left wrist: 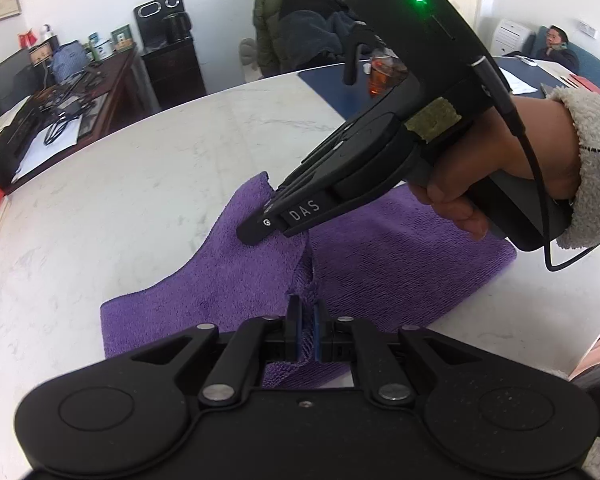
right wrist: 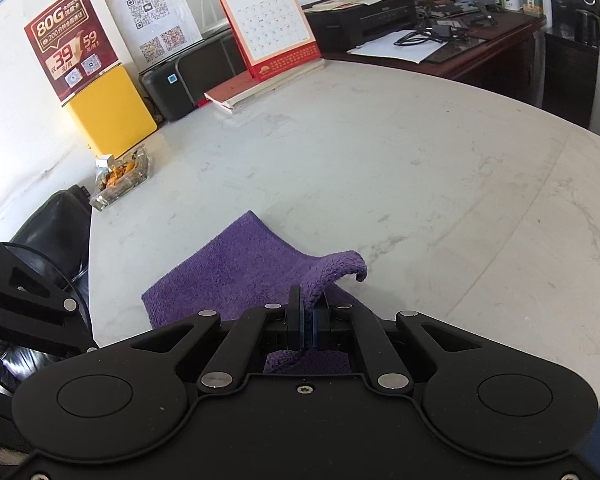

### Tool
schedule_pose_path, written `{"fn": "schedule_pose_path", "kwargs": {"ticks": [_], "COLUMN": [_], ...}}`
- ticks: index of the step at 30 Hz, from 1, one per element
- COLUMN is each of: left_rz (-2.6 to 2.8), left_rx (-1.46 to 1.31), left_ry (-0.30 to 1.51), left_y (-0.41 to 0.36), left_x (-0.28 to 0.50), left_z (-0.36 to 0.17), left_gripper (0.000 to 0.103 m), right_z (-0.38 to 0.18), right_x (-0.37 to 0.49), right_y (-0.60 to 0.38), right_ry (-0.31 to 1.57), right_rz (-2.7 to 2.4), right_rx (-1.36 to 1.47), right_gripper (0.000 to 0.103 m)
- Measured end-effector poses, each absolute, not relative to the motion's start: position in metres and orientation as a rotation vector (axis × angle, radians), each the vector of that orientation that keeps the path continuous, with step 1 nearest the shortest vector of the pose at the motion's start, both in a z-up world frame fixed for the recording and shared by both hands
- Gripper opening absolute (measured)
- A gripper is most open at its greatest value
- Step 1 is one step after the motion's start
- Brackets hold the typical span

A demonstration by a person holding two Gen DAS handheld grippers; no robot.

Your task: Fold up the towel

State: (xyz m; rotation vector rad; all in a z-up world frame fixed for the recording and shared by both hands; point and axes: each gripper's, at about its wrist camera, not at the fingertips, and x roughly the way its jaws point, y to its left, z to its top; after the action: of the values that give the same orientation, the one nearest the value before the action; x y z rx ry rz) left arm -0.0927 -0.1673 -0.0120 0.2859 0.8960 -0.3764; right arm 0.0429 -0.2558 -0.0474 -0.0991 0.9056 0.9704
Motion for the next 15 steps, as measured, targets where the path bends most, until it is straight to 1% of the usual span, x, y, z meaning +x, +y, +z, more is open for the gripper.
{"fn": "schedule_pose_path", "kwargs": {"ticks": [11,15], "left_rz": [-0.484,-0.509], "left_rx": [0.326,0.345], "left_ry": [0.890,0.885], "left_y": [-0.187,-0.194], "left_x": [-0.079,-0.077], "left_z": [-0.016,-0.018], "left_gripper": [0.005,0.005], "right_z": [-0.050,-0.047], "right_x": [0.038,0.037], "right_y": [-0.282,-0.290], "right_ry": [0.906,0.897], "right_rz": [0.897,0.881], "right_rx": [-0.190,-0.182], "right_gripper": [0.003,0.003]}}
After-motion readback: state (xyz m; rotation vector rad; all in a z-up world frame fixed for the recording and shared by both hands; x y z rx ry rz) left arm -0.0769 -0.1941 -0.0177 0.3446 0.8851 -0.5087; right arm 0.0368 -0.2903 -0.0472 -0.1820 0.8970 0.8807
